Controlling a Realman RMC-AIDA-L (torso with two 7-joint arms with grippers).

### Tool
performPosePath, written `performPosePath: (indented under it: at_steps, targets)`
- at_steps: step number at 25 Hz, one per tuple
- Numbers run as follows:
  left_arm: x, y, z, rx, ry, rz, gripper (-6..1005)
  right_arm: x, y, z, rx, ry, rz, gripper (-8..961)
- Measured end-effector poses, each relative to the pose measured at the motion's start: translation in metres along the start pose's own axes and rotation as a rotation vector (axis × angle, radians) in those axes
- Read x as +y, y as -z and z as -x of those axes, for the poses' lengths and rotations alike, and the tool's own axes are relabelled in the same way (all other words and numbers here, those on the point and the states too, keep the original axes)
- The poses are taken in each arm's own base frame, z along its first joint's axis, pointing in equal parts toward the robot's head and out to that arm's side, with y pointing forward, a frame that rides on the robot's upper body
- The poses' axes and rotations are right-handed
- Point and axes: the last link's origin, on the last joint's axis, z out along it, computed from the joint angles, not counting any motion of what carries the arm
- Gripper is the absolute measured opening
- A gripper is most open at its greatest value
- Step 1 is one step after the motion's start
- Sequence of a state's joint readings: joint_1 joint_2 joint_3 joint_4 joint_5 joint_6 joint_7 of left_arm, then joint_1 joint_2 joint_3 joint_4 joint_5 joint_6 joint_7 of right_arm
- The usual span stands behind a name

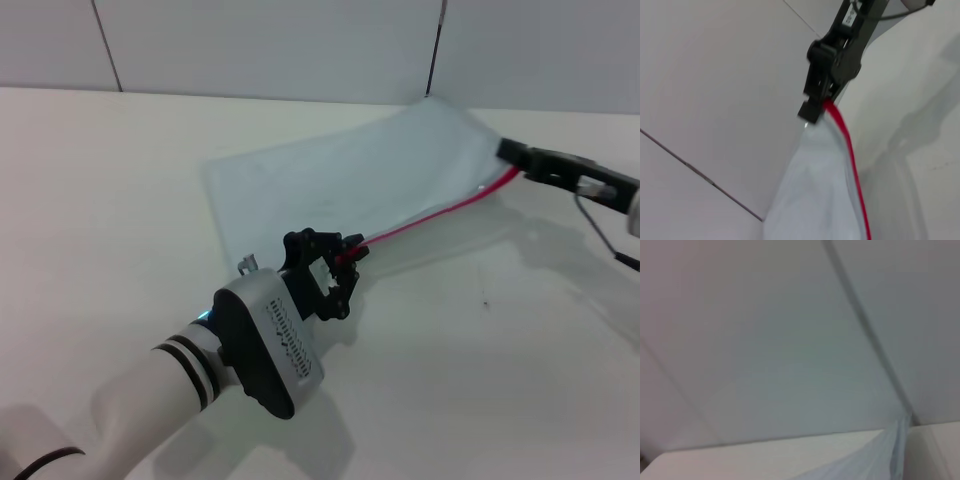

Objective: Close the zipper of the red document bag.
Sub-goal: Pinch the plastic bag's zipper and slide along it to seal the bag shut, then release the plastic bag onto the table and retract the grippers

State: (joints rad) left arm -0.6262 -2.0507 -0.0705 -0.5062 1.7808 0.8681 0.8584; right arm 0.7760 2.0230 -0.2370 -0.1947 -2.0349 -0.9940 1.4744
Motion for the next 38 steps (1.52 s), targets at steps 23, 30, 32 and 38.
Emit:
performPosePath:
  at_steps: [23, 30, 32, 38]
  targets:
    - [0.004, 0.013, 0.013, -0.043, 0.028, -0.018, 93, -0.053, 0.056, 0.000, -0.146, -0.108, -0.189, 47]
    - [-0.012, 0.032, 0.019, 0.009, 0.126, -0.165, 95, -0.055, 0.057, 0.003, -0.159, -0.071, -0.202, 35]
    - [-0.021, 0.038, 0.023, 0.037, 0.183, -0.218, 95, -0.057, 0.060, 0.003, -0.179, -0.063, -0.213, 29]
    - [-0.046, 0.058, 0.037, 0.114, 0.357, -0.327, 300, -0.049, 0.069, 0.005, -0.278, 0.053, -0.171, 18]
